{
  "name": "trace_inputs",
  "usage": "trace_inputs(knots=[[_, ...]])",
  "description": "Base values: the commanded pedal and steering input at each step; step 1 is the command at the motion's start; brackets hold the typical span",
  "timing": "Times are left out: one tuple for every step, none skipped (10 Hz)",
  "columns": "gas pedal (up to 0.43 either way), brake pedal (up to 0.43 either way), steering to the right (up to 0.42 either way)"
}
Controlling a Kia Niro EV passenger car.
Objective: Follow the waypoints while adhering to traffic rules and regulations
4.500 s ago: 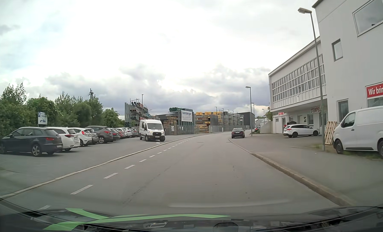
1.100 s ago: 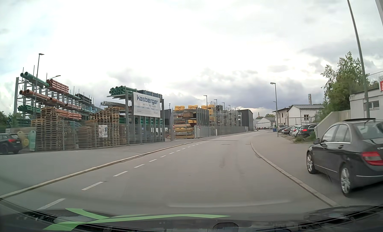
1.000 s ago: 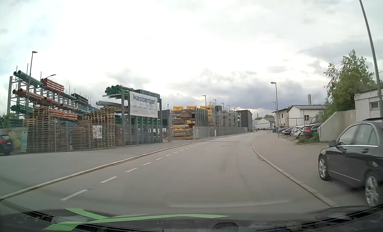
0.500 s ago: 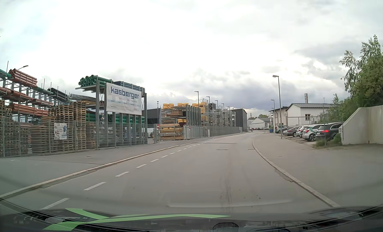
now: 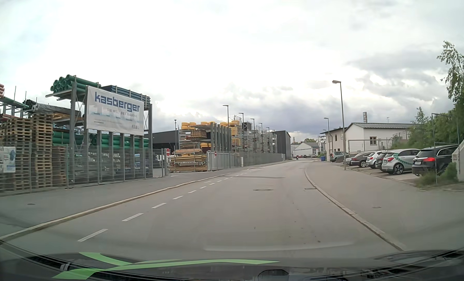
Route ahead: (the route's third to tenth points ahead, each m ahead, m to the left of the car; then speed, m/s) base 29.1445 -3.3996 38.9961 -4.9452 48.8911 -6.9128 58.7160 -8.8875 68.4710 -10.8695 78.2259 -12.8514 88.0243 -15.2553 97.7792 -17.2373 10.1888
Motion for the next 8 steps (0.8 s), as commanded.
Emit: trace_inputs(knots=[[0.098,0.000,0.028],[0.098,0.000,0.027],[0.098,0.000,0.028],[0.087,0.000,0.028],[0.087,0.000,0.028],[0.087,0.000,0.028],[0.087,0.000,0.028],[0.087,0.000,0.028]])
